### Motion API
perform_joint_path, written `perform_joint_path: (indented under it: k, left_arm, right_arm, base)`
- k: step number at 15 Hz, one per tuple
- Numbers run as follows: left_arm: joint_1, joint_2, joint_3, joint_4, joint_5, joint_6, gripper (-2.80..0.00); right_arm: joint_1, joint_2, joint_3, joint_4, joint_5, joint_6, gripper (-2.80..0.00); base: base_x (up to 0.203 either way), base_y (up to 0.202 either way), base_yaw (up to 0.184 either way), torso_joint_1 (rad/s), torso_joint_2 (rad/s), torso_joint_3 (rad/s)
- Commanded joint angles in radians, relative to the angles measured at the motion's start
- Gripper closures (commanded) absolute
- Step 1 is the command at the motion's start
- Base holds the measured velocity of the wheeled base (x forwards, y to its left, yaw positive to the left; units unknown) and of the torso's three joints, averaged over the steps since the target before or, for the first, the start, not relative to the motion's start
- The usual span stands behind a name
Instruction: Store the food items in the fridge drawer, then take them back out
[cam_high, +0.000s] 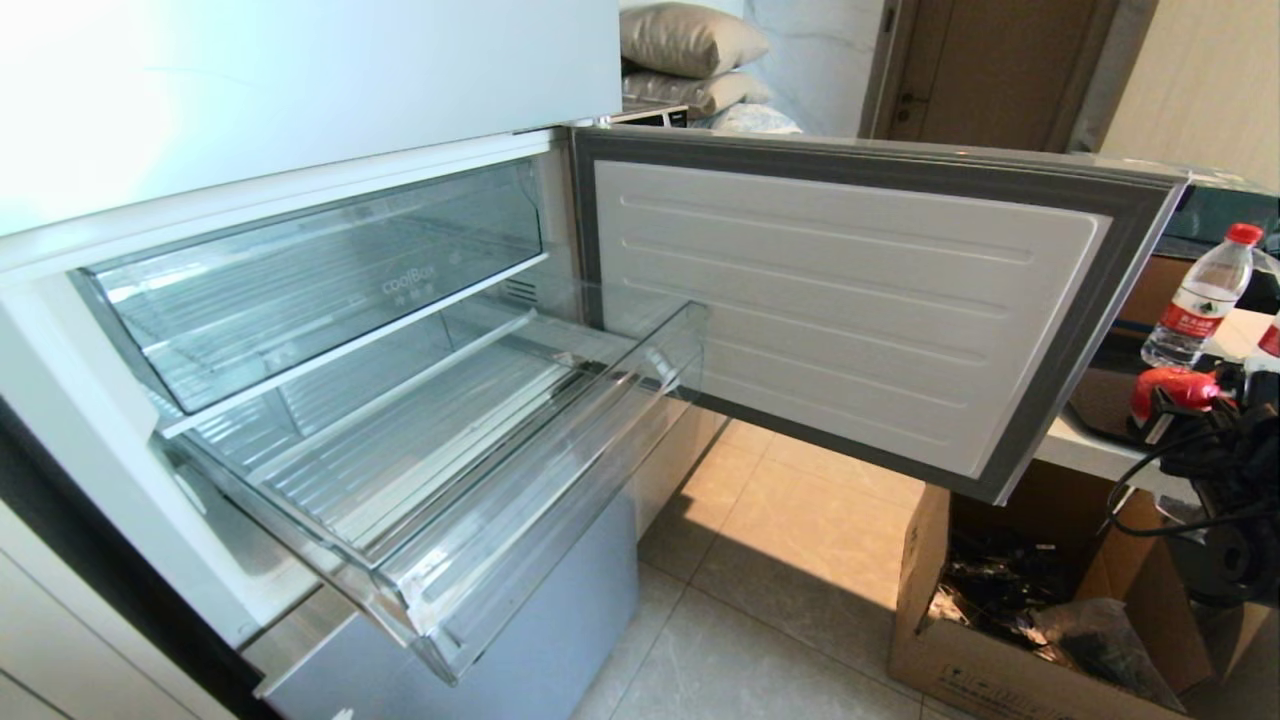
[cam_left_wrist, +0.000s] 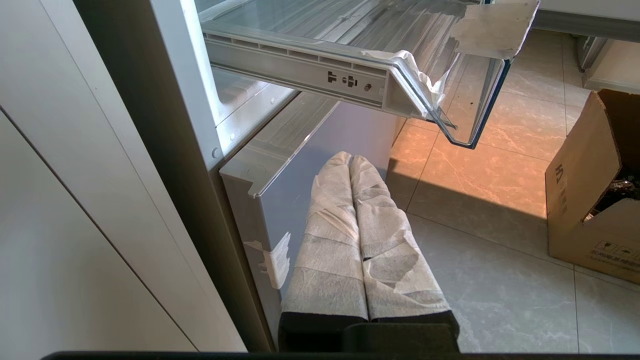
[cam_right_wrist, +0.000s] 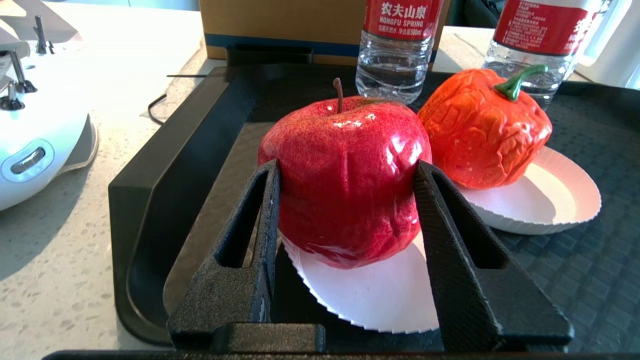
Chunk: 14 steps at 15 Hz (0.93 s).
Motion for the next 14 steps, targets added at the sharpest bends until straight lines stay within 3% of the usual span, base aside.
perform_joint_path:
  k: [1,6,7,14]
  left_arm:
    - [0.0,0.0,0.0,0.0,0.0,0.0,0.0]
    - [0.0,0.0,0.0,0.0,0.0,0.0,0.0]
    - [0.0,0.0,0.0,0.0,0.0,0.0,0.0]
    - [0.0,0.0,0.0,0.0,0.0,0.0,0.0]
  right_arm:
    - [0.0,0.0,0.013,-0.007,0.0,0.0,0.0]
    - [0.0,-0.008,0.029,-0.009,-0.002,-0.002,0.0]
    - [0.0,-0.011,0.036,-0.009,-0.003,-0.001,-2.8]
    - [0.0,-0.056,0.1,-0.016,-0.005,0.003,-2.8]
  base:
    - [0.0,0.0,0.0,0.0,0.0,0.0]
    - [0.0,0.0,0.0,0.0,0.0,0.0]
    - [0.0,0.0,0.0,0.0,0.0,0.0]
    - [0.0,0.0,0.0,0.0,0.0,0.0]
